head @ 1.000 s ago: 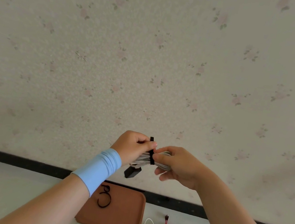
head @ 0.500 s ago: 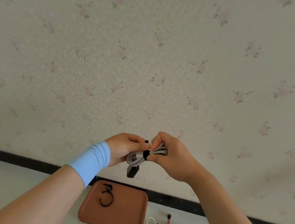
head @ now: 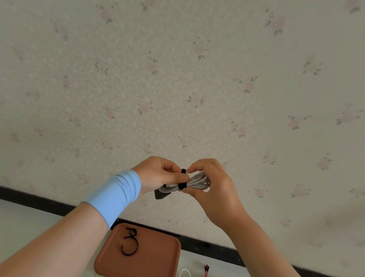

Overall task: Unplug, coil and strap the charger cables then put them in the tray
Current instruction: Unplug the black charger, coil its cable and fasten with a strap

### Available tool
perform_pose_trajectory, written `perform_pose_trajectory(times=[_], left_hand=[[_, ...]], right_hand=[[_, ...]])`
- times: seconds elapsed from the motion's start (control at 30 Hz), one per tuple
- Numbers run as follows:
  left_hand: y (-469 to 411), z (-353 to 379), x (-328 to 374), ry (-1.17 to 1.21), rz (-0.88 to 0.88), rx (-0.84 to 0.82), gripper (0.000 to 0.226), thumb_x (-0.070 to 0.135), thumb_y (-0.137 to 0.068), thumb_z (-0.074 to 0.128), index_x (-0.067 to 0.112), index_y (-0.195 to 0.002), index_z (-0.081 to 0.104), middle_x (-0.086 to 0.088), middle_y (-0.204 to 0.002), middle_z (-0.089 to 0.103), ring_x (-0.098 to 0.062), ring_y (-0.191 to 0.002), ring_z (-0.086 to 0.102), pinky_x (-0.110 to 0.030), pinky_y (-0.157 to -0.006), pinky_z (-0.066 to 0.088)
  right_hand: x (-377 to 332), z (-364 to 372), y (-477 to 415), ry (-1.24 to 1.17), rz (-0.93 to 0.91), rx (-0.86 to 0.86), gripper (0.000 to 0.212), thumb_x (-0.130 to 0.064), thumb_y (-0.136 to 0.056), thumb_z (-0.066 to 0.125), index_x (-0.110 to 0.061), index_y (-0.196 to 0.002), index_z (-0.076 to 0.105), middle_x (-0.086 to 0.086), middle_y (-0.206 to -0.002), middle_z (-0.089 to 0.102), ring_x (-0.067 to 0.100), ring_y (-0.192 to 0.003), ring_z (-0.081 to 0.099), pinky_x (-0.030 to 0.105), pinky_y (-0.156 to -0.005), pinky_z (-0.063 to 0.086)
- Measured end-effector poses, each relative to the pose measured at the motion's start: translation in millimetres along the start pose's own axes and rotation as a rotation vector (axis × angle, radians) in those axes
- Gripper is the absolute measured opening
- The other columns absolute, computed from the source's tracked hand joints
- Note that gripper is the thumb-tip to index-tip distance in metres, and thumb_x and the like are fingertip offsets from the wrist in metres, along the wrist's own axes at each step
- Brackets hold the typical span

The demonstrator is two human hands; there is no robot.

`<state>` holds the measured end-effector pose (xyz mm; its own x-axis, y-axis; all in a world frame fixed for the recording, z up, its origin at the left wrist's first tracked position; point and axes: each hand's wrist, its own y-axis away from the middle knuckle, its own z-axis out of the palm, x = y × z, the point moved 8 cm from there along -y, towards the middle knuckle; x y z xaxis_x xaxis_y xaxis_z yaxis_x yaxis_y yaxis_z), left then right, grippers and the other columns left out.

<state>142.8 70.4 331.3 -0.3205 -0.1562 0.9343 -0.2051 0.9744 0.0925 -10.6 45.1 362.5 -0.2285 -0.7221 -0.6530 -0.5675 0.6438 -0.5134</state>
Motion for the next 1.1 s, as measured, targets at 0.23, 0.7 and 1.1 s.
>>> perform_pose_trajectory(times=[0.23,0.7,1.1], left_hand=[[7.7,-2.6,-0.1,-0.111,-0.045,-0.059,0.022,0.034,-0.079,0.079,0.026,-0.098,0.073,0.005,-0.085,0.077,-0.014,-0.093,0.072,-0.031,-0.095,0.052],[9.0,-16.0,11.5,-0.064,0.103,0.177,0.035,0.015,-0.064,0.09,0.019,-0.093,0.071,0.003,-0.084,0.076,-0.011,-0.078,0.073,-0.023,-0.07,0.058],[11.1,3.2,-0.8,-0.028,-0.03,-0.06,0.045,0.022,-0.08,0.079,0.036,-0.118,0.06,0.007,-0.093,0.077,-0.003,-0.094,0.07,-0.016,-0.081,0.042]], right_hand=[[-10.8,-3.1,-0.2,0.148,-0.213,0.071,0.032,0.002,-0.076,0.084,-0.015,-0.067,0.058,-0.001,-0.099,0.061,0.0,-0.088,0.058,0.007,-0.075,0.044],[28.7,8.8,-1.9,-0.45,0.464,-0.069,0.017,-0.017,-0.1,0.061,-0.01,-0.115,0.067,0.01,-0.088,0.075,0.022,-0.074,0.072,0.04,-0.065,0.063],[37.8,9.6,-1.0,-0.367,0.402,-0.073,0.02,-0.012,-0.105,0.051,-0.016,-0.112,0.069,0.01,-0.09,0.071,0.019,-0.073,0.068,0.041,-0.076,0.063]])
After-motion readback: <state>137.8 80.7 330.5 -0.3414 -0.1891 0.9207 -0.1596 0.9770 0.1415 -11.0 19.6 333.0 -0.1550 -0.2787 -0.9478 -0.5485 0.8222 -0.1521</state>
